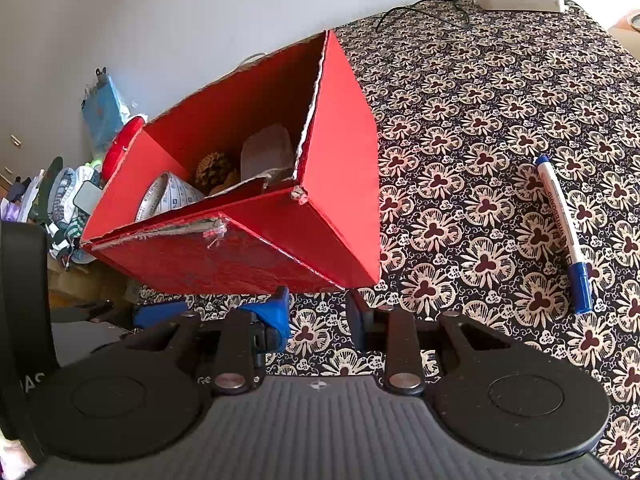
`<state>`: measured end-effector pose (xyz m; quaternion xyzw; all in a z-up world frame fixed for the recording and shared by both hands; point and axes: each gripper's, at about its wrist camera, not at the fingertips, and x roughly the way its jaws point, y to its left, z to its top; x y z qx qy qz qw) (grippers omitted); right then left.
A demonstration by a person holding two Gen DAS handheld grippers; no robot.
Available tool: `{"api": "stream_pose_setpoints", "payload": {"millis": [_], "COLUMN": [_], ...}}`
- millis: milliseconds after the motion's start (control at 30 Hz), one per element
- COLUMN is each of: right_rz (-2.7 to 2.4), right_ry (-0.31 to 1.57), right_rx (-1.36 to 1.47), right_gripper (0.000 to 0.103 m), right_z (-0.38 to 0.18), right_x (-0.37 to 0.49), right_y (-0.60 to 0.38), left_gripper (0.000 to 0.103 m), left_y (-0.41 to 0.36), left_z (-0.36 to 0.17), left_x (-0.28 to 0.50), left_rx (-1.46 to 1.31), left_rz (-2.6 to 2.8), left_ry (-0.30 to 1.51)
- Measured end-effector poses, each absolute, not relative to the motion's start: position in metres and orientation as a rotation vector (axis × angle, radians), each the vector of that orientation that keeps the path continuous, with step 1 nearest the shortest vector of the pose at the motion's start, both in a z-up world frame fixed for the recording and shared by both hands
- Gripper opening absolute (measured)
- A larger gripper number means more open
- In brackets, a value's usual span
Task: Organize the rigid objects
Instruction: 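Withdraw the right gripper from the red box, then move the right gripper toward the white marker with blue cap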
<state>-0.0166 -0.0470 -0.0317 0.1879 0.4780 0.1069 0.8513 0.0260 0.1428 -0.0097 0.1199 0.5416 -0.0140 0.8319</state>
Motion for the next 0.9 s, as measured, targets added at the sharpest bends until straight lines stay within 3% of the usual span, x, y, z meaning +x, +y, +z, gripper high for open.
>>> {"api": "stream_pose_setpoints", "payload": {"millis": [900], "right_rz": [0.173], "right_ry": [1.081], "right_rx": [0.427], "right_gripper": [0.014], "right_z": [-0.045], "right_x": [-0.018], "right_y": [-0.059], "left_gripper": [0.068], "left_y": [0.126], "left_z": [-0.03], "left_x": [0.028], "left_rx": [0.28], "left_rz": [-0.061], "left_ry": [1.22]}}
